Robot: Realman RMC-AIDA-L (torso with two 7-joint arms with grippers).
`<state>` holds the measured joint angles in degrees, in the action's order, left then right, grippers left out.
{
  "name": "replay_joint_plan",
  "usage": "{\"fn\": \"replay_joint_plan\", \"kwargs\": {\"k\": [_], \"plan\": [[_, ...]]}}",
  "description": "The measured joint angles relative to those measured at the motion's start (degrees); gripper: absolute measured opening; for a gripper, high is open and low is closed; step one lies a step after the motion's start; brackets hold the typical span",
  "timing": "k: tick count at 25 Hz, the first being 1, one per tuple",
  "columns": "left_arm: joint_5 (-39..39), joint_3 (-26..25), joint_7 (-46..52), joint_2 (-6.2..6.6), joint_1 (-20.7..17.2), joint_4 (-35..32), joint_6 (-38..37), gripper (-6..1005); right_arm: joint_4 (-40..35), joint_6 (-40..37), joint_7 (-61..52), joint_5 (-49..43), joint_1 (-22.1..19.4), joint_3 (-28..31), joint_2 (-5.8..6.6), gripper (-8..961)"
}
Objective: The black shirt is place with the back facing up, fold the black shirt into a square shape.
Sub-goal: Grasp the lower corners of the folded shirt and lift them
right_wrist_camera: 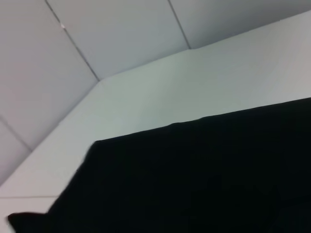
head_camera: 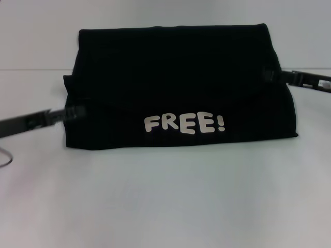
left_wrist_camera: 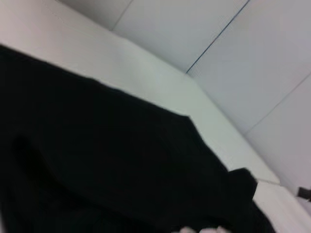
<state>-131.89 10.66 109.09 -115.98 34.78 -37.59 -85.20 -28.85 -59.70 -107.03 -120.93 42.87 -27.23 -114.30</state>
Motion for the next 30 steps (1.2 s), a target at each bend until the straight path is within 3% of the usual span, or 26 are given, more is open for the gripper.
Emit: {"fn": "replay_joint_plan", "kwargs": {"k": [5, 10, 20, 30], "plan": [[-1.08, 0.53, -2.91, -0.5, -3.0, -0.66, 0.65, 715, -0.83, -8.2, 2.06, 1.02, -2.5, -0.01, 0.35, 723], [-1.08, 1.57, -8.94, -1.15, -3.4, 1.25, 5.26, 702, -0.96, -15.41, 4.12, 1.05, -3.56, 0.43, 0.5, 722], [-0.65, 10.67, -12.48, -3.13, -1.56, 3.03, 20.19, 676, -0.4, -14.88, 4.02, 1.05, -4.17, 0.5, -0.06, 721], [-1.04, 12.87, -12.26, -3.33, -1.58, 3.02, 21.34, 649, -0.34, -14.21, 4.12, 1.05, -4.38, 1.16, -0.53, 719]]}}
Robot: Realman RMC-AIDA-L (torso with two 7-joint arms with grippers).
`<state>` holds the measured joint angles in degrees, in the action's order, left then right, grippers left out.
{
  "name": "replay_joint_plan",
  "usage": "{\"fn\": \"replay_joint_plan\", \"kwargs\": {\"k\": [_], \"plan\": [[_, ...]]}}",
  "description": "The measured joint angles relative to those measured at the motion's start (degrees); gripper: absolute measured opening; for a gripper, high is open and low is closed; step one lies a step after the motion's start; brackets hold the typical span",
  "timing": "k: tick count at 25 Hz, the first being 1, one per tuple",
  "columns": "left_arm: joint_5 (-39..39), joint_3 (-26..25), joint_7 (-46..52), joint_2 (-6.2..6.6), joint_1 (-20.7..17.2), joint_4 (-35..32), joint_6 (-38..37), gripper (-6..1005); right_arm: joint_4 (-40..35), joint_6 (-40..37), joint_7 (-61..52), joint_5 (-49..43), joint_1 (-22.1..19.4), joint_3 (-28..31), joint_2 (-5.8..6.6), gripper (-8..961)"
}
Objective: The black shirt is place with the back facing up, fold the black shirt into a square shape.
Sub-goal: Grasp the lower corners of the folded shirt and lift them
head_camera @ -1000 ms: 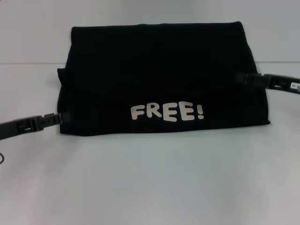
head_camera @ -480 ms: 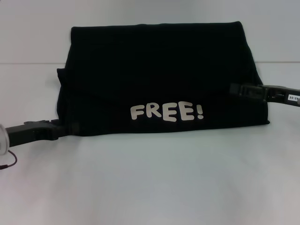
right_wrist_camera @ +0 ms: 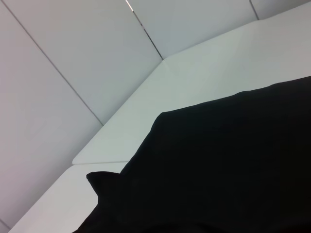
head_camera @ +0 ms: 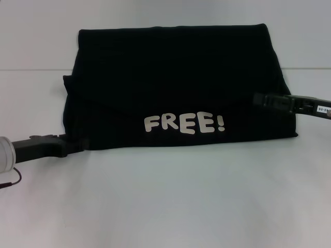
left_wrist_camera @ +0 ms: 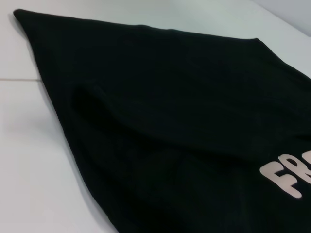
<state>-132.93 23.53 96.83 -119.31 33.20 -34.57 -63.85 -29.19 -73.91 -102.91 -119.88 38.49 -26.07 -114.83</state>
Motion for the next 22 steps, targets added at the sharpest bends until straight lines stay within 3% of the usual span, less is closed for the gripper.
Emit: {"fn": "replay_joint_plan", "kwargs": {"k": [8, 14, 22], "plan": [[0.48, 0.05, -0.15, 0.01, -0.35, -0.4, -0.41, 628, -0.25, -0.04, -0.39, 0.0, -0.33, 0.24, 0.04, 718], [0.46, -0.18, -0.14, 0.08, -0.3, -0.28, 0.04, 396, -0.23, 0.01, -0.56, -0.04, -0.91, 0.24, 0.57, 719], [0.16, 0.08, -0.15, 0.29, 0.12, -0.1, 0.06, 165, -0.36, -0.03, -0.89, -0.01, -2.34, 0.24, 1.31, 718]]}}
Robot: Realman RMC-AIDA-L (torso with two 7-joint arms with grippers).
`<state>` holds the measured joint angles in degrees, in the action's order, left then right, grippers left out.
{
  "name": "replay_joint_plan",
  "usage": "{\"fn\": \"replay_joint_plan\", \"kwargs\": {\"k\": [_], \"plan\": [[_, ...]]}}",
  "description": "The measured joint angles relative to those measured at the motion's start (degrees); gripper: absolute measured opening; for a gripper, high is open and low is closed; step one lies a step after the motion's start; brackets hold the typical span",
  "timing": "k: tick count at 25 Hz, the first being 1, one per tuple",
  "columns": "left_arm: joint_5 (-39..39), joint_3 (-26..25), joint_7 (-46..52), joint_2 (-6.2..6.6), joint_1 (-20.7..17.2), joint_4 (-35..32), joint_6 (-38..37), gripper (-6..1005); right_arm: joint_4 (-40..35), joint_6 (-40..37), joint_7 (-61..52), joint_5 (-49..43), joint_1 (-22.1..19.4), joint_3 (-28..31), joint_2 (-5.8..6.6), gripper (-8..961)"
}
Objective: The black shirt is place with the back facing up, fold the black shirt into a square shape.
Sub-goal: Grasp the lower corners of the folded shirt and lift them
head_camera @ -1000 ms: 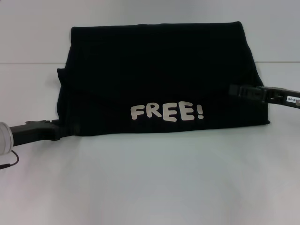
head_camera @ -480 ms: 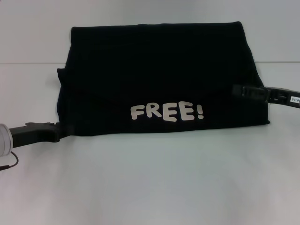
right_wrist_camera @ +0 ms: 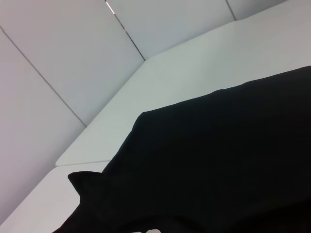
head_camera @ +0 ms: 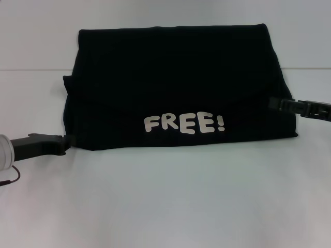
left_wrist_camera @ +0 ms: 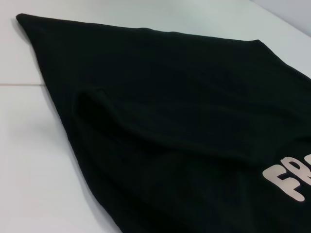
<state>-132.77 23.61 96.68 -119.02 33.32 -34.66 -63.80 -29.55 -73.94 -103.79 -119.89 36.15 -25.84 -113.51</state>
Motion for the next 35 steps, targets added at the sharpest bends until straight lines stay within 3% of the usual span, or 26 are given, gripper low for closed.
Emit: {"fn": "replay_joint_plan", "kwargs": {"k": [5, 12, 16, 20, 27, 35], "plan": [[-0.09, 0.37, 0.21, 0.09, 0.01, -0.51, -0.38, -2, -0.09, 0.15, -3.71, -2.31, -0.31, -0.82, 1.75, 718], [-0.92, 0.1, 0.58, 0.87, -0.8, -1.69, -4.11, 1, -0.37, 1.4, -12.43, -9.0, 0.17, -1.03, 3.86, 717], [-1.28, 0.05, 0.64, 0.95, -0.93, -1.96, -5.13, -1, -0.6, 2.09, -14.13, -10.66, 0.44, -1.29, 3.93, 717], [-1.56, -0.08, 0.66, 0.99, -0.95, -1.94, -4.91, 0, -0.18, 4.97, -14.73, -11.64, 0.83, -1.74, 3.21, 717], [-1.53, -0.07, 0.69, 0.99, -0.98, -1.77, -4.58, 1, 0.59, 13.54, -14.35, -11.69, 1.99, -4.43, 0.16, 716], [-1.32, -0.06, 0.71, 0.99, -0.97, -1.95, -4.57, 0, 0.85, 16.34, -14.37, -11.68, 2.48, -6.65, -1.21, 715]]}}
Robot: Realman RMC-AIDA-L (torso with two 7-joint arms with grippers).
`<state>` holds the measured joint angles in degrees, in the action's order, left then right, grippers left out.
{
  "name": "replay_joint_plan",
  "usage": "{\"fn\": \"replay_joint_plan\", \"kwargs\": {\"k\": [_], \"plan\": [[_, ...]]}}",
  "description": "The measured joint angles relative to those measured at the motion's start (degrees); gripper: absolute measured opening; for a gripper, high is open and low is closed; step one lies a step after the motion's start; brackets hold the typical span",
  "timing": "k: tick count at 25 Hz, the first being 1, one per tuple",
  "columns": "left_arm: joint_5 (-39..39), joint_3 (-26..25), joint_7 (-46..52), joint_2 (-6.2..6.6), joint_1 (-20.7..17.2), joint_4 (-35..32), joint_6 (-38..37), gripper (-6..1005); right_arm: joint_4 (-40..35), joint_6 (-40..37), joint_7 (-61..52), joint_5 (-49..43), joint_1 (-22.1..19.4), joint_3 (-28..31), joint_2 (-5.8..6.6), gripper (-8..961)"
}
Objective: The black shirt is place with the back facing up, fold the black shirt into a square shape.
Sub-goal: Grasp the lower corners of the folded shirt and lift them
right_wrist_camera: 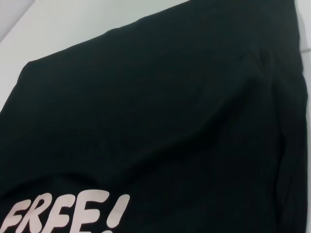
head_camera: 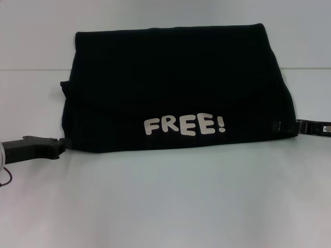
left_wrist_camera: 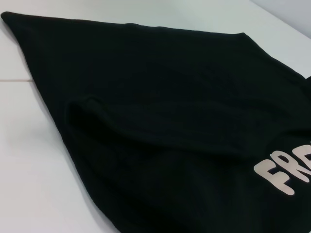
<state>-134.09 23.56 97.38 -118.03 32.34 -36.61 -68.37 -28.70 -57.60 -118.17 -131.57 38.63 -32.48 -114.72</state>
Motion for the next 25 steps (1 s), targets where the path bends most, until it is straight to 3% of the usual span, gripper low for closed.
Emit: {"fn": "replay_joint_plan", "kwargs": {"k": [8, 13, 25], "plan": [[-0.04, 0.0, -0.02, 0.0, 0.0, -0.03, 0.07, 0, 0.05, 0.31, 0.06, 0.27, -0.88, 0.44, 0.38, 714], [0.12, 0.0, -0.18, 0.0, 0.0, 0.2, 0.09, 1, 0.09, 2.19, 0.07, 0.13, -0.81, -0.01, -0.24, 670], [-0.04, 0.0, -0.51, -0.13, -0.08, 0.33, 0.08, 0, 0.49, 0.89, 0.05, 0.35, -2.09, 0.3, 0.13, 566]]}}
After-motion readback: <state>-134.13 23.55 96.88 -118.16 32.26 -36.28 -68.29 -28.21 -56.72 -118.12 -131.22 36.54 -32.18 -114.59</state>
